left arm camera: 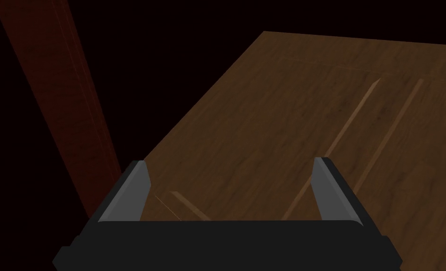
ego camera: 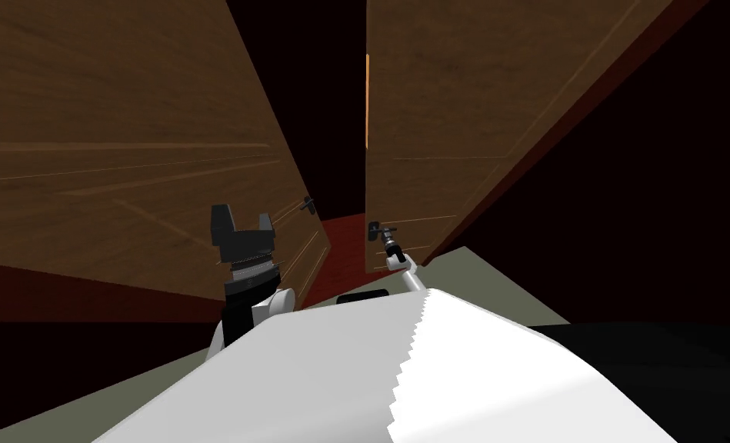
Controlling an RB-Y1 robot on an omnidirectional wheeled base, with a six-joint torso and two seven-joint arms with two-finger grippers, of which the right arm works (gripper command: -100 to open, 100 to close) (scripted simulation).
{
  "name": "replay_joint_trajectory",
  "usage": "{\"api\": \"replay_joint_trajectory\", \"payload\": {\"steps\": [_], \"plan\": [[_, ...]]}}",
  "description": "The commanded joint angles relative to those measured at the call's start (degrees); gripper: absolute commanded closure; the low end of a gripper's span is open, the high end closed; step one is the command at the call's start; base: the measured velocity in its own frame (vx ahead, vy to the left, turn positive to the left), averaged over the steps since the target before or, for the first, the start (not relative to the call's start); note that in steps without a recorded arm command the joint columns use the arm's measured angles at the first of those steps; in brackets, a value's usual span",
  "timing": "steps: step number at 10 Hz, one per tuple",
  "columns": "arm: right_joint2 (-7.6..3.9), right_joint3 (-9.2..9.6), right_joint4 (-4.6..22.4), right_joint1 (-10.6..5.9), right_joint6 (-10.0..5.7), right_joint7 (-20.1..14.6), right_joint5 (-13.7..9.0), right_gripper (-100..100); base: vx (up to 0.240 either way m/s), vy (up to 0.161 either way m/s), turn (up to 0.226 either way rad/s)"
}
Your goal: Push the door open
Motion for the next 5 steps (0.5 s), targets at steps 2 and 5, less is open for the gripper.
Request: {"api": "replay_joint_trajectory", "payload": {"steps": [2,5], "plan": [[-0.97,-2.55,0.88,-0.69,-0.90,0.25,-0.38,100,0.157,0.108,-0.061],[-1.04,-4.45,1.18,-0.89,-0.80,0.69,-0.60,100,0.128,0.090,-0.066]]}}
